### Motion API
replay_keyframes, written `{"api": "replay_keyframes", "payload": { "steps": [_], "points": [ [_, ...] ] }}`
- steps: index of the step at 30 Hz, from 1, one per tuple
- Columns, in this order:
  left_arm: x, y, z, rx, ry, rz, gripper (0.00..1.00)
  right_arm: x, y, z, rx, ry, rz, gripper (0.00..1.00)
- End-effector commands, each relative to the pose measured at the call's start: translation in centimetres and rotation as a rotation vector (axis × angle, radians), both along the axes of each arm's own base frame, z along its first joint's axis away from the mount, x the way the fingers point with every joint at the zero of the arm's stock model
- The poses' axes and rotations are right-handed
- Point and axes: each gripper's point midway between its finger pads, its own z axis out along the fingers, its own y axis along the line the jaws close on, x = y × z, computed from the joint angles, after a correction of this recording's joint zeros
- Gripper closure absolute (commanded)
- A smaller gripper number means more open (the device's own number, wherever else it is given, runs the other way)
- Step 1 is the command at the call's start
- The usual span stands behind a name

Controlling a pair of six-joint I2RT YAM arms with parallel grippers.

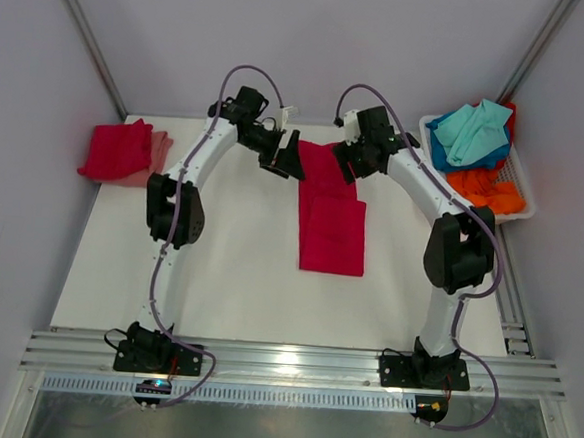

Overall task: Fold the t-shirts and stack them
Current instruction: Fold the folded rectangular tshirt in 1/3 of the way

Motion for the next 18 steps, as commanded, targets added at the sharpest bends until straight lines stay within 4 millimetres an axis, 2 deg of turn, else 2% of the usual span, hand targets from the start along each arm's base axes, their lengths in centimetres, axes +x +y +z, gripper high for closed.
{"api": "replay_keyframes", "payload": {
  "steps": [1, 4, 5, 6, 9, 10, 18],
  "points": [
    [-1.3, -0.6, 0.4, -0.097, 0.161, 0.008, 0.01, -2.1, -2.1, 0.0, 0.024, 0.051, -0.046, 0.28],
    [-2.6, -0.2, -1.2, -0.074, 0.227, 0.007, 0.01, -4.9, -2.5, -1.5, 0.086, 0.166, -0.018, 0.27],
    [-2.8, -0.1, -1.8, -0.056, 0.238, 0.01, 0.01, -5.5, -2.7, -1.3, 0.121, 0.179, -0.014, 0.27],
    [-2.8, 0.1, -2.4, -0.035, 0.226, 0.005, 0.01, -6.6, -3.0, -2.3, 0.122, 0.213, -0.007, 0.27],
    [-3.1, -0.2, -3.5, 0.011, 0.199, -0.038, 0.01, -8.1, -3.4, -3.2, 0.106, 0.236, 0.014, 0.27],
    [-2.9, -0.5, -3.3, 0.01, 0.178, -0.047, 0.01, -8.2, -3.5, -3.3, 0.104, 0.234, 0.013, 0.27],
    [-2.8, -2.4, -6.0, 0.056, 0.122, -0.121, 0.01, -8.6, -3.6, -3.5, 0.103, 0.228, 0.029, 0.27]
  ]
}}
